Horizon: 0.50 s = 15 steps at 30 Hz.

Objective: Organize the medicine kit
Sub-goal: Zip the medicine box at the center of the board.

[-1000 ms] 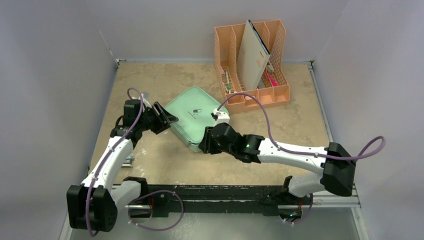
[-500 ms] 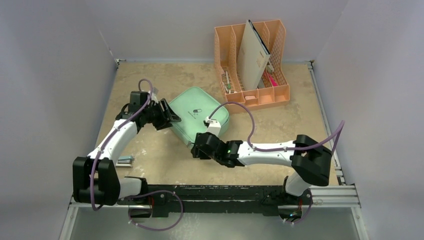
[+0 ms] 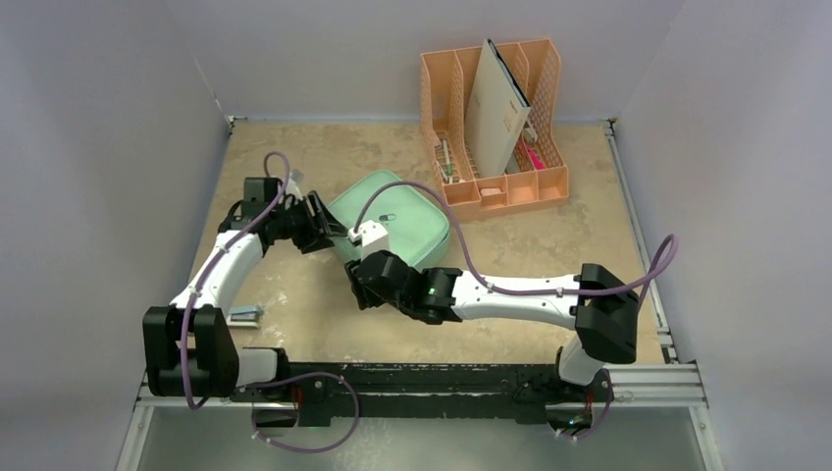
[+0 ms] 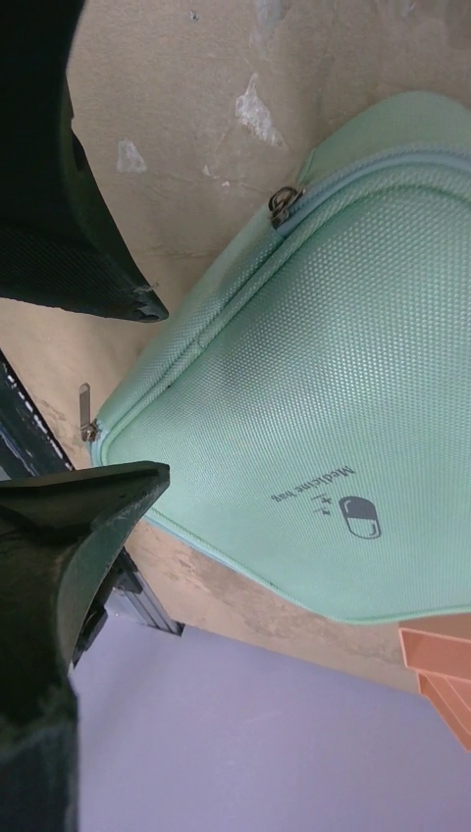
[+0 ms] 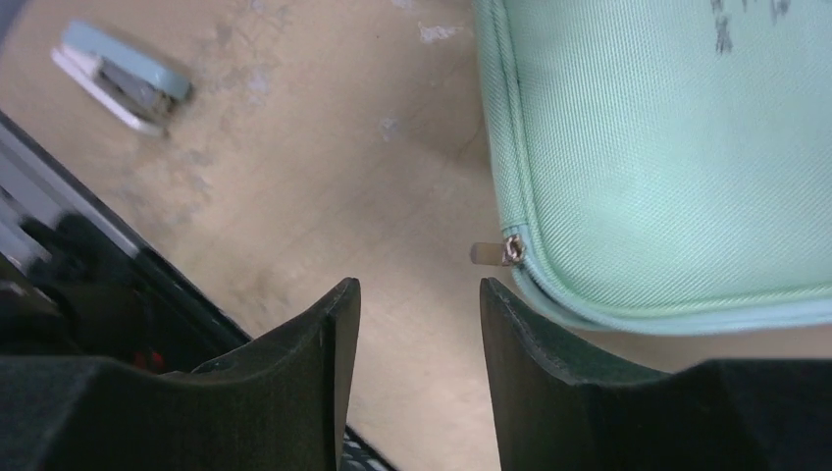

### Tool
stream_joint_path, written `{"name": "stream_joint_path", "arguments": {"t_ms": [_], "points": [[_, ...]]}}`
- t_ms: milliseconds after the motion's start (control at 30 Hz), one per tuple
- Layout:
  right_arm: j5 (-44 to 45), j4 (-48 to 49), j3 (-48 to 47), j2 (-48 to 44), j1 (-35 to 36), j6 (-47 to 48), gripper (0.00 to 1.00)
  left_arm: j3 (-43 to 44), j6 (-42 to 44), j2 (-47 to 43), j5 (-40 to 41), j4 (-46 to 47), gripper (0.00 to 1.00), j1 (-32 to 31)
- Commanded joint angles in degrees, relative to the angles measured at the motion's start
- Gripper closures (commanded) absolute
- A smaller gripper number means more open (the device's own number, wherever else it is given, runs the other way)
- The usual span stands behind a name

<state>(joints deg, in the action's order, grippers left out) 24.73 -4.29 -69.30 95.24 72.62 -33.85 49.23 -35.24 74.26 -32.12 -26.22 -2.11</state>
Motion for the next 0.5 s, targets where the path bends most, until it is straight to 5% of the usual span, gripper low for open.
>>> {"name": "stream_joint_path", "arguments": {"t_ms": [0,233,467], "points": [[-6.41,1.09,0.22,-2.25,0.1,26.82,0.49,2.68,1.11,-0.09,-8.6,1.09,0.47,5.49],[-20.96,3.7,6.48,-5.58,-0.13,68.38,0.49,3.91,1.51,1.47,-11.07,1.54,0.47,7.76],[-33.98,-2.97,4.85,-4.64,-3.26,85.14,0.44,3.59,1.41,3.84,-12.01,2.94,0.47,7.82]]}}
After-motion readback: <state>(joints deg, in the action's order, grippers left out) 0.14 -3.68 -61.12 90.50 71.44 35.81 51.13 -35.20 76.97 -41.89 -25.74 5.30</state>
